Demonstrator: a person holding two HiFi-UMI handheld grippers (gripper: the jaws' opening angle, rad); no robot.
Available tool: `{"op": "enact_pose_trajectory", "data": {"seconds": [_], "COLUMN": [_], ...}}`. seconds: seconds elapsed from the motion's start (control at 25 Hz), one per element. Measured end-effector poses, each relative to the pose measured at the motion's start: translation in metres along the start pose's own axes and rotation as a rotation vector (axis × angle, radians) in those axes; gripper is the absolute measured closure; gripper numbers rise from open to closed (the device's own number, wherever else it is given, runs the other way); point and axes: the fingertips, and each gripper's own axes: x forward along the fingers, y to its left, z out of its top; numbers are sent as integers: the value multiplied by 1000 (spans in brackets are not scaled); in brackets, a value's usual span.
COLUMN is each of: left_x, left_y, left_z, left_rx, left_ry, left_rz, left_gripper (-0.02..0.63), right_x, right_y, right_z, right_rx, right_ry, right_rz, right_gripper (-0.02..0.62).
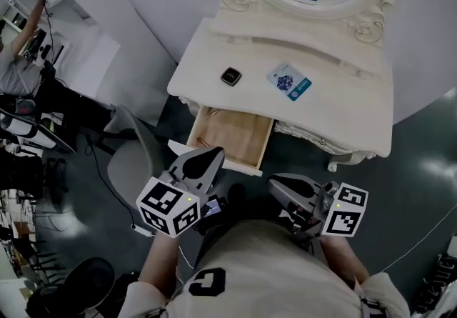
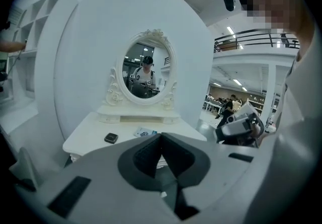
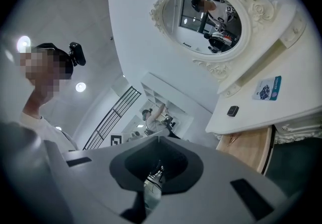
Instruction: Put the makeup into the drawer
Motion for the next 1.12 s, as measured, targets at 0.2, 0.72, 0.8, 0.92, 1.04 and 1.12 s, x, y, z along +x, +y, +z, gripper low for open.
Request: {"op": "enact_pose_trajectory", "data": {"seconds": [0.2, 0.72, 0.8, 0.92, 1.04, 1.12], "left_x": [2, 37, 55, 90, 129, 153], "left_y": [49, 167, 174, 187, 202, 212], "left_z": [8, 12, 7, 0, -8, -13], "left_rx": [82, 95, 73, 89, 108, 91], "left_ry": [1, 4, 32, 72, 130, 161], "left_rz": [14, -87, -106, -86, -51, -27], "left_gripper": [552, 547, 401, 295, 267, 252], "right_x": [36, 150, 152, 152, 149, 146], "right_y": [-4, -16, -19, -25, -35, -40], "right_z": [-1, -30, -29, -24, -13, -7], "right_rx": [-16, 4, 20, 27, 40, 52], "right_ry": [3, 54, 44, 44, 38, 42], "right_rz": [-60, -184, -197, -200, -183, -169], "right_gripper": [568, 568, 568, 568, 568, 568]}}
